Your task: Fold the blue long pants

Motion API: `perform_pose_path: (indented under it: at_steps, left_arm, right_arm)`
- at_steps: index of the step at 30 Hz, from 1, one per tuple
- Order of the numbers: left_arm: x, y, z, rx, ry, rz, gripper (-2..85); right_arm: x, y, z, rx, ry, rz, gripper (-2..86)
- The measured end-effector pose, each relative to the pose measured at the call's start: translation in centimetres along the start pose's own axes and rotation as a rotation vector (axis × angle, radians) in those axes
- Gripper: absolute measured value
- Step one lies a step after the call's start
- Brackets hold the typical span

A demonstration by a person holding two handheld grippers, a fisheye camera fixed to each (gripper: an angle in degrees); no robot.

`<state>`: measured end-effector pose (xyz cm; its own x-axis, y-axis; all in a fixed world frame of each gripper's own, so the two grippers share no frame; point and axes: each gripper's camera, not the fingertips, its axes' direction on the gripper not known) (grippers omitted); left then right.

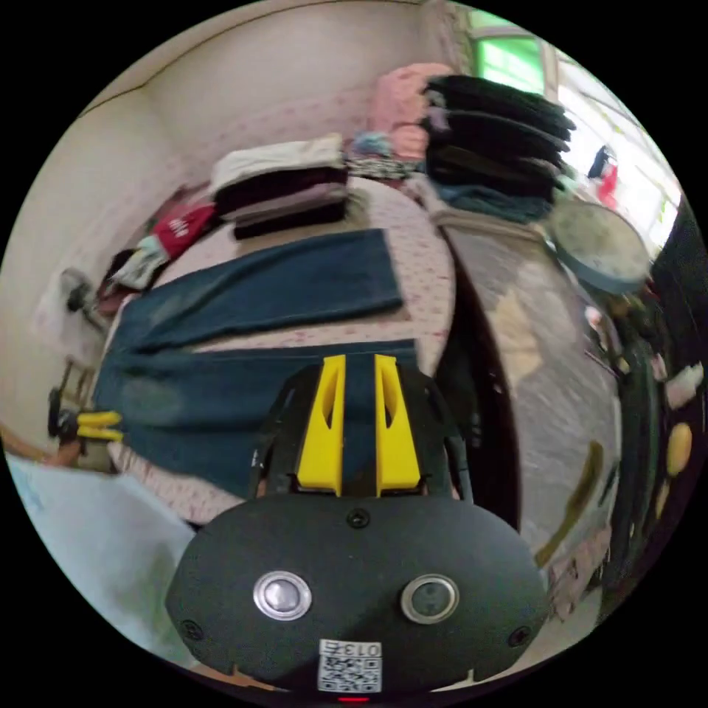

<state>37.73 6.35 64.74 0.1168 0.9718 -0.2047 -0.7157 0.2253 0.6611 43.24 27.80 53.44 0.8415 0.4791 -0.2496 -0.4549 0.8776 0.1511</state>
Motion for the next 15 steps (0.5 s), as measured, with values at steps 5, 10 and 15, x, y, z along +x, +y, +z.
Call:
perform_pose_path:
  at_steps: [5,10,15]
  left_arm:
    - [0.1,6.2,0.4,-0.095,-0.209,-0.016,10.5]
    - [-9.1,17.5,-1.9,0.118,-0.108,-0.786,12.4]
    - [-15.6,29.2,-2.1,0.412,0.072,-1.310,15.1]
  right_arm:
    - [-13.0,5.3,0.8,-0.141,-0.351,-0.579,7.3]
    - [-22.3,11.0,3.0,-0.212,-0.377,-0.835,8.6]
    - [-25.8,13.4,3.6,-0.169,-0.205,-0.994,9.0]
